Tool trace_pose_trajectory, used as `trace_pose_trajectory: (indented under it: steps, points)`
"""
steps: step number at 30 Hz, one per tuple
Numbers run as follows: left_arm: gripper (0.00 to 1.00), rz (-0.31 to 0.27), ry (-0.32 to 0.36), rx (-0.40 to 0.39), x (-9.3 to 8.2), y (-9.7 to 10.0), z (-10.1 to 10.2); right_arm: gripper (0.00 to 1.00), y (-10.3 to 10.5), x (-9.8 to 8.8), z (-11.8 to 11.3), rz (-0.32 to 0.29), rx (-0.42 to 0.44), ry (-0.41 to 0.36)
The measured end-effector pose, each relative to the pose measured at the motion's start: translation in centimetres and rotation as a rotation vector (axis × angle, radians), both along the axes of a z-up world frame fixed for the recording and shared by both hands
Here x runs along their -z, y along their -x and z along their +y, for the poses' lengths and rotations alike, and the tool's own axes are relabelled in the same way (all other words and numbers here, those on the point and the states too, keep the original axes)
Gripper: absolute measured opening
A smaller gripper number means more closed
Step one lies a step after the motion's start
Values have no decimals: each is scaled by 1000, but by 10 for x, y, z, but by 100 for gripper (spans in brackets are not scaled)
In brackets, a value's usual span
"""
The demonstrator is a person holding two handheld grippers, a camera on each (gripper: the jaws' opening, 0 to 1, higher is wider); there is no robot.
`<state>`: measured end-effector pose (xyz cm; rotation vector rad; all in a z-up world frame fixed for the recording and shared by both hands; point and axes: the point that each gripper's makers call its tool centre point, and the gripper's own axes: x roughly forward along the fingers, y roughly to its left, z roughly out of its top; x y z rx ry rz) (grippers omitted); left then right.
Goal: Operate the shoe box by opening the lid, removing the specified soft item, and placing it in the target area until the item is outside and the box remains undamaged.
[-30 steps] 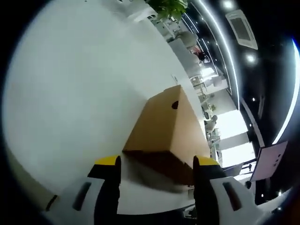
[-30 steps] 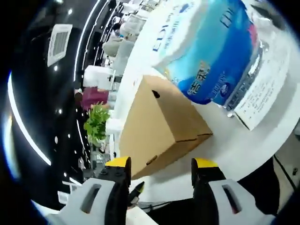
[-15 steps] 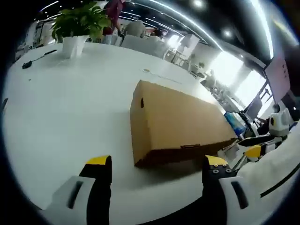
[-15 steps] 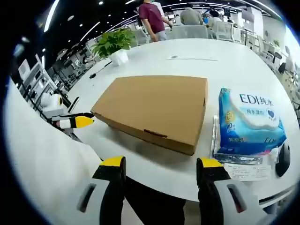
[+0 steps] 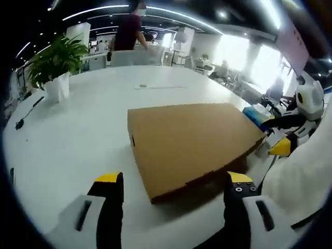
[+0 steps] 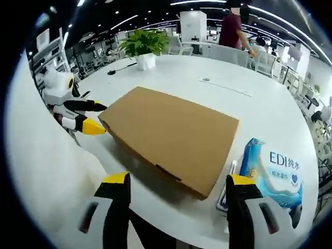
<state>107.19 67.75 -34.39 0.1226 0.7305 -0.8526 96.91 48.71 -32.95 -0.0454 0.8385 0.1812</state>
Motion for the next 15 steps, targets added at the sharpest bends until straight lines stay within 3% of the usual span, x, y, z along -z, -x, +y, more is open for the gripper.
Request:
trace_pose_trajectory:
  steps: [4,11,14,15]
  points:
    - [76,-17,13,5,-6,-5,-5,79,-14,5,-6,-4,-23,31]
    - [78,-25,-56,104,8,-5,-8,83,-26,16,-8,10,-81,79]
    - [78,-102,-126,176,11,-3,-8,84,-26,17,-6,12,-94,76]
    - [78,-91,-118,164,12,-2,-7,84,-27,17,-6,11,-97,78]
